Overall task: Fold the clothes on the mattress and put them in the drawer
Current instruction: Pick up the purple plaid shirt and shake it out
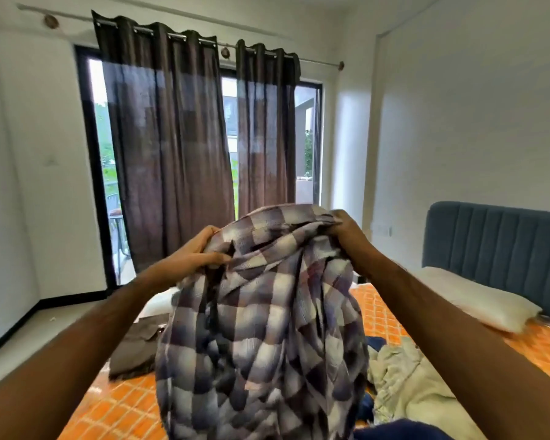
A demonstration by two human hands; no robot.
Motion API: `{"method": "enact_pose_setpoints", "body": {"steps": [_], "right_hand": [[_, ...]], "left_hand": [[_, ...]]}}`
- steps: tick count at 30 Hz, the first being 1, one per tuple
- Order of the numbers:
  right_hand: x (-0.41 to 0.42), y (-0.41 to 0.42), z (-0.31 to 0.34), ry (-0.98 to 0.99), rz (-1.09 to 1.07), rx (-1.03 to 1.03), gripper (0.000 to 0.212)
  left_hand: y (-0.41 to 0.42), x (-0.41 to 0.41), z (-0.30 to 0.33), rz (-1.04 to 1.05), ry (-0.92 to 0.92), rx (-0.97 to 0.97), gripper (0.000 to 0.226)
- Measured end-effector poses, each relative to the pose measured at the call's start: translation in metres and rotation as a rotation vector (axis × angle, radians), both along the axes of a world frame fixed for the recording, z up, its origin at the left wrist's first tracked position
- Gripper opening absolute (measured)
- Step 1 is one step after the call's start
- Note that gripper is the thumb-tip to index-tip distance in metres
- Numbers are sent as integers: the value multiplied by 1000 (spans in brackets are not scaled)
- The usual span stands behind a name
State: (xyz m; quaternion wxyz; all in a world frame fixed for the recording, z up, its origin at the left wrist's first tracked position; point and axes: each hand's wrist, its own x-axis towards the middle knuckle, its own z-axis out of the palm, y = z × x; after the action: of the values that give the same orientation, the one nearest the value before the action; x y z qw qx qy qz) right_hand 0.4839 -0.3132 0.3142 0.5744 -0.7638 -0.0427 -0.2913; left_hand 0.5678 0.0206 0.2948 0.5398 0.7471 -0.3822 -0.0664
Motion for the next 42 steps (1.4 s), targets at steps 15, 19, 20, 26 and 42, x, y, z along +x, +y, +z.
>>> {"method": "enact_pose_setpoints", "body": {"steps": [15, 19, 20, 26, 42], "right_hand": [[32, -16, -162, 562, 45, -867, 33], [33, -13, -162, 515, 164, -634, 30], [32, -5, -162, 488, 185, -644, 39], [49, 40, -169, 480, 291, -1153, 35], [17, 51, -115, -511, 315, -2136, 28]], "left_hand": [[18, 53, -138, 275, -631, 601, 20], [22, 52, -124, 401, -665, 484, 13], [19, 51, -123, 433, -661, 463, 11], [10, 49, -123, 112, -696, 732, 16], [19, 22, -78, -276, -1561, 985, 11]]}}
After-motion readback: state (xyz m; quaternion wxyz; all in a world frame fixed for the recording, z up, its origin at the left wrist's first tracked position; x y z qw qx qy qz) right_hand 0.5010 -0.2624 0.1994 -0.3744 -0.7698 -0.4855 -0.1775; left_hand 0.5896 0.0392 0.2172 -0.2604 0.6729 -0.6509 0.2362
